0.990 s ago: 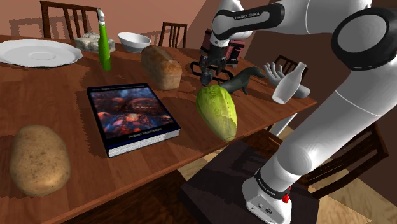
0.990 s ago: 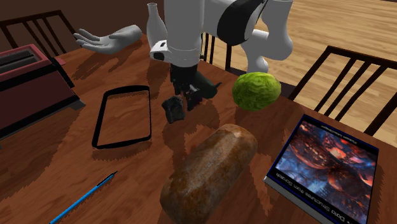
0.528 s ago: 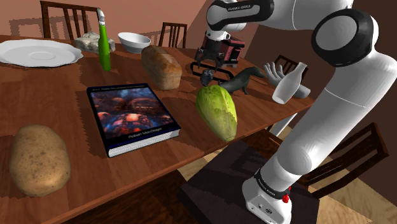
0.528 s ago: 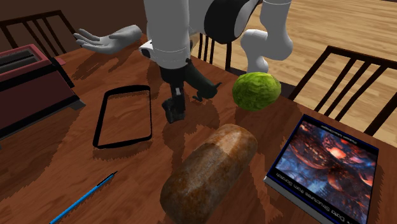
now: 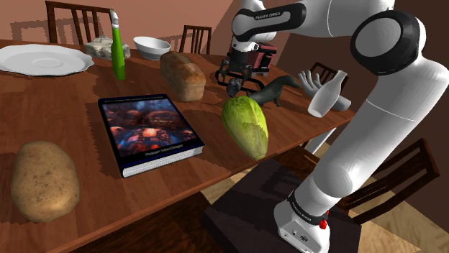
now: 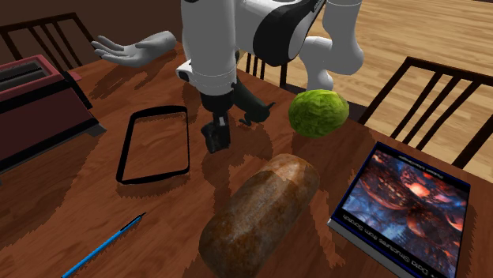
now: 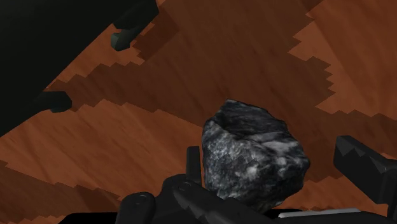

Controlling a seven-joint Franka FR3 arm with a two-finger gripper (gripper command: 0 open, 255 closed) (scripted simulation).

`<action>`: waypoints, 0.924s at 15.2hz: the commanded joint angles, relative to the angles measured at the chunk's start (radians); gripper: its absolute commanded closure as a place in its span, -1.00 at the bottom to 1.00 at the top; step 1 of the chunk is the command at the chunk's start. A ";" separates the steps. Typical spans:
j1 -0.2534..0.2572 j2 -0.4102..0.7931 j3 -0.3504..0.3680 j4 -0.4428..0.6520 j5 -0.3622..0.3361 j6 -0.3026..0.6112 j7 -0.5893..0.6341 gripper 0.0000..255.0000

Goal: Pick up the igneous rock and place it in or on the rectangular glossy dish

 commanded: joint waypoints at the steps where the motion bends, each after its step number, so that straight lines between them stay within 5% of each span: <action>1: 0.000 0.000 0.000 -0.001 0.000 0.001 0.000 -1.00; 3: 0.000 0.000 0.000 -0.001 0.000 0.001 0.000 -1.00; 4: 0.000 0.000 0.000 -0.001 0.000 0.001 0.000 1.00; 14: 0.000 -0.003 0.000 0.009 0.000 -0.012 -0.001 1.00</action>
